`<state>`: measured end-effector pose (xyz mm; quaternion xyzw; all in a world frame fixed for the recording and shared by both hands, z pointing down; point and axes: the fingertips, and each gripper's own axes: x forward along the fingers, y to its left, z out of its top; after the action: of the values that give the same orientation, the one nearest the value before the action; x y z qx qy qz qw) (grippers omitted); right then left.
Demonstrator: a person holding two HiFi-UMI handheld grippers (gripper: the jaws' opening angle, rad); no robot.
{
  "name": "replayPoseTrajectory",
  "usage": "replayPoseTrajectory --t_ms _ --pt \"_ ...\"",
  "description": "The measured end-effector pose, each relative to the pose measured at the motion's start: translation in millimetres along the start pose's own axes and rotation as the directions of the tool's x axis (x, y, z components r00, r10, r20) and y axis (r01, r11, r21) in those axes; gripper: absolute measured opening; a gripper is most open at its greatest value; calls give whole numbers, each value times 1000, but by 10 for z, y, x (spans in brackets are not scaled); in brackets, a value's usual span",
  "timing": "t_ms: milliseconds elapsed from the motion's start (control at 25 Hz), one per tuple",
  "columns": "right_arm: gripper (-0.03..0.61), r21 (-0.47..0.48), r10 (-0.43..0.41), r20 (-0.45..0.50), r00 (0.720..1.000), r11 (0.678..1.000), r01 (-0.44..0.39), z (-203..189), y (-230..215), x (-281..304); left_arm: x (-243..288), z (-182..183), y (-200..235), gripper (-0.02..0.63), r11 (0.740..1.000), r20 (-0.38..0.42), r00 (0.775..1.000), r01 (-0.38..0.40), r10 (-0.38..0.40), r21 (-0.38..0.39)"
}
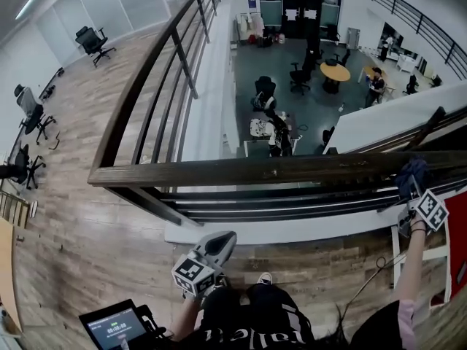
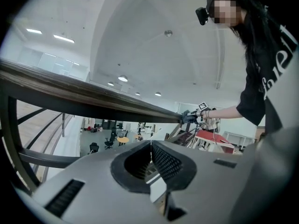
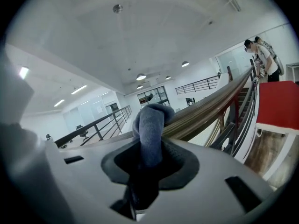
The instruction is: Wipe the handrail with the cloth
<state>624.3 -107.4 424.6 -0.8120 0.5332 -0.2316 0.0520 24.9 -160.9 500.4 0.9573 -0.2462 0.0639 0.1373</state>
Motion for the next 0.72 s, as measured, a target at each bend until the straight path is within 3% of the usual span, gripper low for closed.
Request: replayPoseTrajectory --t_ms 200,360,520,720 --pt "98 22 155 -40 987 988 -154 -731 1206 -403 -460 96 177 0 1000 14 1000 -5 5 -3" --pt "98 57 274 -105 956 961 -269 -1493 2305 -628 -809 92 377 1 1000 12 1000 -9 9 -17" --pt "98 61 383 -185 905 924 -378 -2239 3441 -639 -1126 10 687 0 1000 28 1000 -8 8 -16" --pt "98 82 499 -310 809 862 -500 -3148 4830 -595 -1533 -187 1037 1 1000 -10 1000 17 -18 -17"
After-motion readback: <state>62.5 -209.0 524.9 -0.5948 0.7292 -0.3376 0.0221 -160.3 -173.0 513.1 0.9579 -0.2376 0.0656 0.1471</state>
